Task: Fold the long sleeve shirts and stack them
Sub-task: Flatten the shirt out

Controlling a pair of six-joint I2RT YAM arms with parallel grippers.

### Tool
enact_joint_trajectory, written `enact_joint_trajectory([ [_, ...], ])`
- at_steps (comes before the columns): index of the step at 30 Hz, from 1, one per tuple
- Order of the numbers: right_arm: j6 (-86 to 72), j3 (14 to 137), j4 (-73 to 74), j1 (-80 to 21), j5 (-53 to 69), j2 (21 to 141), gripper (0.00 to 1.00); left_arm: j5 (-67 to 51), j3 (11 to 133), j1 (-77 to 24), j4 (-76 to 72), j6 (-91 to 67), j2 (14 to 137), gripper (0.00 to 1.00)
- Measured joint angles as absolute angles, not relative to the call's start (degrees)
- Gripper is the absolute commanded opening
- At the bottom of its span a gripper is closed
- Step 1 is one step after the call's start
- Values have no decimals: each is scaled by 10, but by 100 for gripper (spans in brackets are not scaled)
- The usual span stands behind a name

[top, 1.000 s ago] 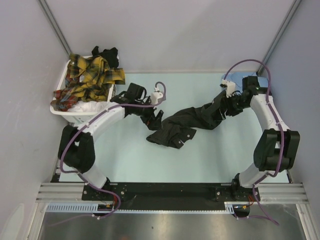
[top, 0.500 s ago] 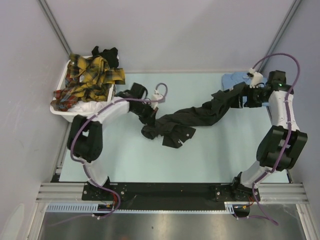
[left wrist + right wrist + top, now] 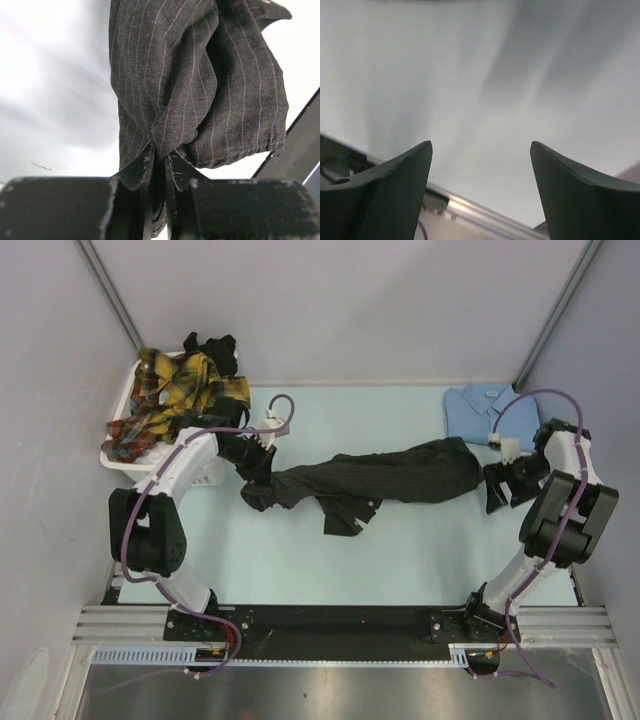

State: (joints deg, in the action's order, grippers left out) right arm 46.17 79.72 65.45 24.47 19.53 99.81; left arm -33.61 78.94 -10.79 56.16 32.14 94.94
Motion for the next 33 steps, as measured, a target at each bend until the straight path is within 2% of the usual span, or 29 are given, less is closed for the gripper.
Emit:
enact_joint_trajectory([
  [4,521,769,716,249,153,1068,77,-333,789,-108,537,295,964,9],
  [5,536,767,726,249,148,1081,77,-334,792,-108,533,289,969,11],
  [6,550,767,733,249,146,1085,77,-336,795,-108,529,285,975,17],
  [8,575,774,745,246,154,1083,77,-340,799,-108,528,290,980,20],
  [13,584,846,761,229,214,1054,73,-329,753,-119,536,408,930,18],
  [16,555,895,738,202,263,1037,73,-288,683,-149,546,504,856,34],
  [21,496,959,627,93,299,1044,79,-215,585,-236,552,622,769,61],
  [25,477,1020,555,7,309,1105,82,-199,587,-242,537,604,774,66],
  [28,464,1046,510,-35,310,1160,81,-214,661,-215,529,534,833,71],
  [33,460,1082,491,-52,308,1239,75,-243,745,-178,482,425,936,71],
])
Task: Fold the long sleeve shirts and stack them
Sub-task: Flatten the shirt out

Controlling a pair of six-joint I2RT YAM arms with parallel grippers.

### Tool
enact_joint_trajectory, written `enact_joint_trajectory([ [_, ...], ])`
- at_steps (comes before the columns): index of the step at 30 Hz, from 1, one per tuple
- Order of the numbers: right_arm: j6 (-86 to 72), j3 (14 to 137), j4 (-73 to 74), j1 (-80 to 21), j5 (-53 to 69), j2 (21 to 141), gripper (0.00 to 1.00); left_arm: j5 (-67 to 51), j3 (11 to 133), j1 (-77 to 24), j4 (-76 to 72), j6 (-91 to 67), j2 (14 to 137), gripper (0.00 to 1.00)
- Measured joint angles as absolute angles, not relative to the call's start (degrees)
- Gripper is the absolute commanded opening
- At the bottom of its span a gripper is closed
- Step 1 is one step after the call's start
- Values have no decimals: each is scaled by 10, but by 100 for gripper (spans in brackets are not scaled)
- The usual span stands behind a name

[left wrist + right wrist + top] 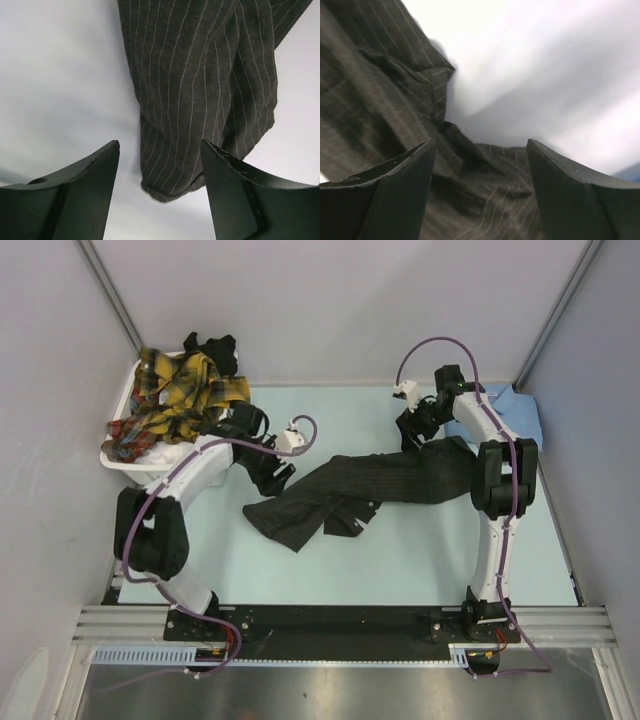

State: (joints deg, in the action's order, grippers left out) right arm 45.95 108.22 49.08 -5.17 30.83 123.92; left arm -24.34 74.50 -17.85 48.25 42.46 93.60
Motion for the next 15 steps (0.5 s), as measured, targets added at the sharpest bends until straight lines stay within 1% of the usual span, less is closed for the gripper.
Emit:
enact_joint_trajectory([
  [4,470,1083,498,-52,306,1265,69,-279,747,-176,497,390,992,70],
  [6,478,1081,502,-52,306,1270,59,-304,747,-176,515,384,1014,62],
  [7,482,1078,503,-51,306,1270,54,-316,747,-176,523,380,1024,54],
  [8,485,1075,507,-52,306,1270,36,-324,747,-176,529,378,1030,32],
  [9,487,1073,508,-52,306,1270,24,-332,747,-176,534,375,1039,22],
  [10,491,1071,510,-52,305,1270,5,-335,747,-176,537,372,1047,14],
  [11,495,1070,512,-52,303,1270,0,-334,748,-176,538,366,1053,3],
  [12,491,1071,516,-52,302,1271,0,-332,750,-176,540,363,1060,0],
  [15,485,1098,533,-52,296,1281,0,-316,788,-169,552,351,1078,0],
])
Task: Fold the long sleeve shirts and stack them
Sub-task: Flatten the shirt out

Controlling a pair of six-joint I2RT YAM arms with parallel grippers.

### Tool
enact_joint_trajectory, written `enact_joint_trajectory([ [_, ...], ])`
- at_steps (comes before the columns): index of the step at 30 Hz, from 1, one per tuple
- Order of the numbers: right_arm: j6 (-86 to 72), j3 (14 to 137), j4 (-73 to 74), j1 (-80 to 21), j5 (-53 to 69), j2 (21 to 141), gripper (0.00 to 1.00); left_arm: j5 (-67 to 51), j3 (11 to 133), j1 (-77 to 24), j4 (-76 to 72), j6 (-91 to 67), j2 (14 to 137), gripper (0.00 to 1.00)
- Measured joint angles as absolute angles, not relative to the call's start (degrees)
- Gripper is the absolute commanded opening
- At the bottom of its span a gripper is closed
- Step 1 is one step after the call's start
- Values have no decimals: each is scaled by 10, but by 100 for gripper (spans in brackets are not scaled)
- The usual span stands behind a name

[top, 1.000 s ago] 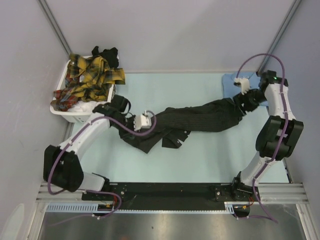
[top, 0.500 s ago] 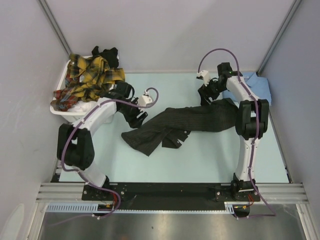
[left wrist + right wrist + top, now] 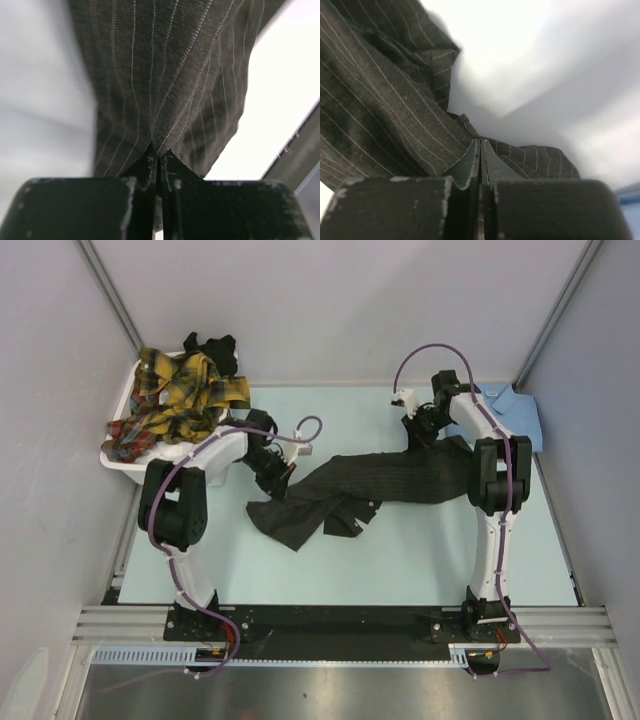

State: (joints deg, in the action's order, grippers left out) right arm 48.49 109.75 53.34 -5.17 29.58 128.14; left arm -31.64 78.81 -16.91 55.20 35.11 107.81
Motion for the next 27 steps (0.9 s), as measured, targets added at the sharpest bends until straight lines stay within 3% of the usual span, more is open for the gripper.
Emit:
enact_joint_trajectory([
  [7,428,1175,541,-13,329,1262,0,-277,936,-143,535,345,1047,0],
  [12,404,1146,557,29,381,1157,0,-260,882,-173,515,407,908,2],
  [13,409,1113,558,33,389,1117,0,-258,854,-182,515,424,877,7],
  [14,424,1065,562,35,392,1070,0,-254,806,-196,509,448,833,31],
  [16,458,964,587,31,391,980,0,-240,690,-224,515,495,748,53],
  [17,482,888,587,22,383,922,11,-232,635,-232,532,513,719,65],
  [20,574,707,671,-18,349,805,53,-208,514,-220,566,543,684,78],
  [23,625,634,737,-8,329,786,57,-201,494,-203,591,545,683,80],
  [27,649,678,770,50,324,832,62,-216,555,-203,578,518,706,76],
])
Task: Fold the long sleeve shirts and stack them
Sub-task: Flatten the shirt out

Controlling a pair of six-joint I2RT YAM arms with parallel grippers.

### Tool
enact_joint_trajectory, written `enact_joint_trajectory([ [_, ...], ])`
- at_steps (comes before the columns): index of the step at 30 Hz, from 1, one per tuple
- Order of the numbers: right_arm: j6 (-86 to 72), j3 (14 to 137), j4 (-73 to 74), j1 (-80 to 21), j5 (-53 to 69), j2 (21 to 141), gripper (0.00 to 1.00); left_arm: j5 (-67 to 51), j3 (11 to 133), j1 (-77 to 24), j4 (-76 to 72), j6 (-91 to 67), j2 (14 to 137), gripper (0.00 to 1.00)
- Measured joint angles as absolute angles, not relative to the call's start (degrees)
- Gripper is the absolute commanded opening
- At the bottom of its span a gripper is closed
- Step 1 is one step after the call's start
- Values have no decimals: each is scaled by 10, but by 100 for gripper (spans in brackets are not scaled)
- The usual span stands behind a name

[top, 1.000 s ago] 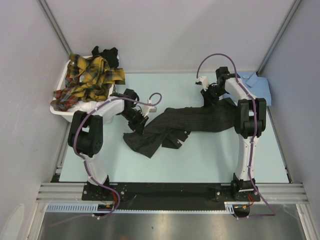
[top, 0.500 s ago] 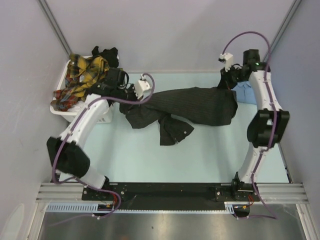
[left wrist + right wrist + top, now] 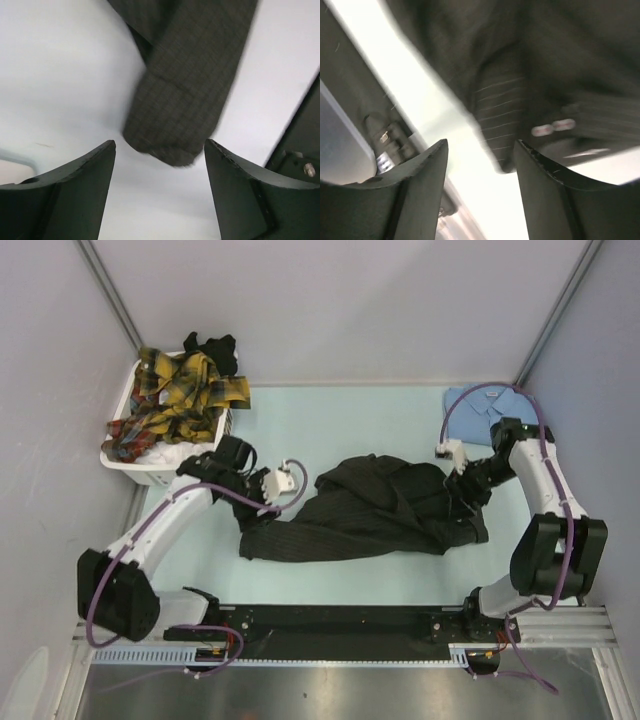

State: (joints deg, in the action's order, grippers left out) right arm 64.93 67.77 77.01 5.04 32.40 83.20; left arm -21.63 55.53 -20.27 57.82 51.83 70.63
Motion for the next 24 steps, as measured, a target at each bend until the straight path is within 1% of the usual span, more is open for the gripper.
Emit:
enact_joint_trajectory([
  [4,611,797,755,66,349,914,67,-232,653,-203,523,454,814,77],
  [5,599,816,745,64,355,930,73,-235,669,-203,510,438,841,77],
  [6,580,835,733,61,363,948,77,-240,691,-204,499,420,872,77],
  [7,558,851,722,54,370,964,83,-246,729,-205,482,390,920,77],
  [8,530,866,704,48,376,984,84,-246,737,-206,474,383,932,77],
  [12,437,880,646,-17,390,1023,85,-261,845,-208,456,328,1044,78],
  [15,375,887,604,-67,396,1049,81,-274,863,-208,449,310,1071,80],
  [16,356,892,592,-82,399,1063,76,-281,865,-208,452,304,1073,81],
  [18,336,901,579,-97,406,1085,71,-299,874,-208,454,293,1077,81],
  [19,325,904,575,-100,413,1096,62,-307,882,-208,451,288,1080,81],
  [21,310,905,570,-100,428,1112,53,-324,912,-210,442,277,1090,81],
  [22,303,905,571,-102,435,1117,38,-330,926,-211,438,273,1096,81],
  [23,298,905,571,-102,443,1120,26,-337,945,-213,430,267,1104,80],
  [24,295,905,570,-104,450,1122,12,-341,957,-215,424,263,1110,80],
])
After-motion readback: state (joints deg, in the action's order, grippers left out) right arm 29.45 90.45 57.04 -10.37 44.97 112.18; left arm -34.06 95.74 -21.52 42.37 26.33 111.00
